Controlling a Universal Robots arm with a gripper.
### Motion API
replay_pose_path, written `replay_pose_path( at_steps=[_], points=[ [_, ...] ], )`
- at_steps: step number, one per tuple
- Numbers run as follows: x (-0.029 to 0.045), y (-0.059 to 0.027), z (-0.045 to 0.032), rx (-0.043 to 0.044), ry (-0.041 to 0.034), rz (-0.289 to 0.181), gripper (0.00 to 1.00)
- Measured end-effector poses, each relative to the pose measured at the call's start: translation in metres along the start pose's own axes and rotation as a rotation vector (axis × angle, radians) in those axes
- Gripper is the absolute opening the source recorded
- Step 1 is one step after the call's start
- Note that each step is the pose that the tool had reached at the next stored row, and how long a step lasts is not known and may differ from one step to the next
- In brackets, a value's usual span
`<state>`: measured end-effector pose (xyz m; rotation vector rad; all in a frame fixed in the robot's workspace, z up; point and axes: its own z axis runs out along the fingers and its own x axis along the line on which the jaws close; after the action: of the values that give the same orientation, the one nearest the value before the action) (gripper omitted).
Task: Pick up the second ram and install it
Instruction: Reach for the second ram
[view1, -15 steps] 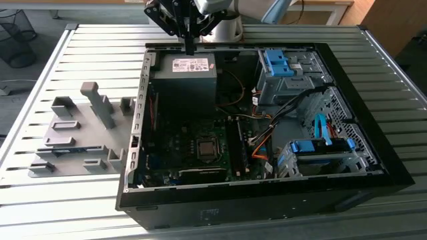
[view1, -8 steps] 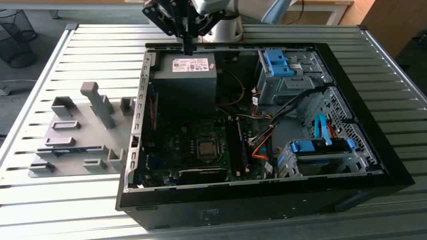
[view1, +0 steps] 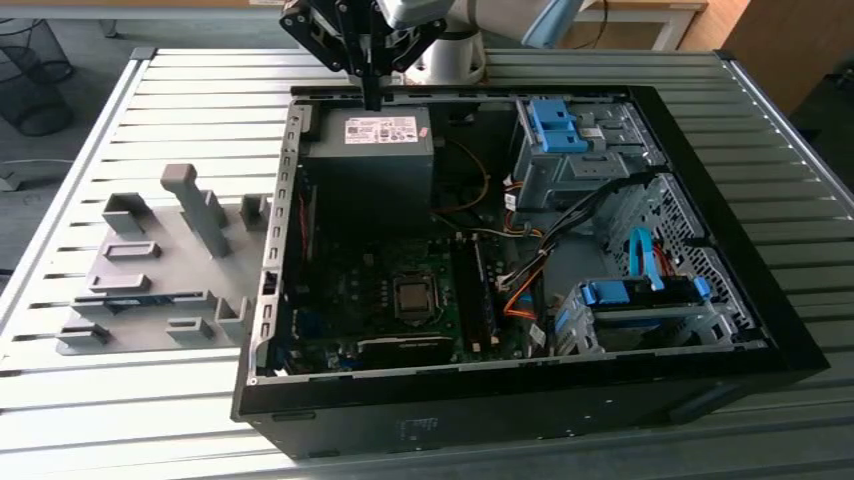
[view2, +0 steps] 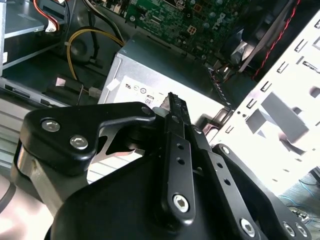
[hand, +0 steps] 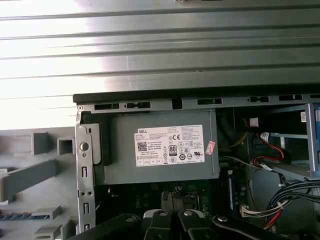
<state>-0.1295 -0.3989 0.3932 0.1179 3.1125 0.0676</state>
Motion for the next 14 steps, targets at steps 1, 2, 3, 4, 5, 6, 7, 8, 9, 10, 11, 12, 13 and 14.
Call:
replay_pose_path(
  at_steps=[1,2,3,4,5,6,7,8,9,10,11,12,13,14],
  points=[
    [0.0005,0.0,0.0,0.0,0.0,0.0,0.1],
    [0.0009,-0.0001,0.0,0.0,0.0,0.0,0.1],
    [0.0014,-0.0001,0.0,0.0,0.0,0.0,0.1],
    [0.0019,-0.0001,0.0,0.0,0.0,0.0,0.1],
    [0.0024,-0.0002,0.0,0.0,0.0,0.0,0.1],
    [0.0028,-0.0002,-0.0001,0.0,0.0,0.0,0.1],
    [0.0032,-0.0002,-0.0001,0.0,0.0,0.0,0.1],
    [0.0036,-0.0003,-0.0001,0.0,0.0,0.0,0.1],
    [0.004,-0.0003,-0.0001,0.0,0.0,0.0,0.1],
    [0.0044,-0.0003,-0.0001,0.0,0.0,0.0,0.1],
    [0.0049,-0.0004,0.0,0.0,0.0,0.0,0.1],
    [0.0053,-0.0004,-0.0001,0.0,0.0,0.0,0.1],
    [0.0057,-0.0004,-0.0001,0.0,0.0,0.0,0.1],
    [0.0062,-0.0005,-0.0001,0.0,0.0,0.0,0.1]
  ],
)
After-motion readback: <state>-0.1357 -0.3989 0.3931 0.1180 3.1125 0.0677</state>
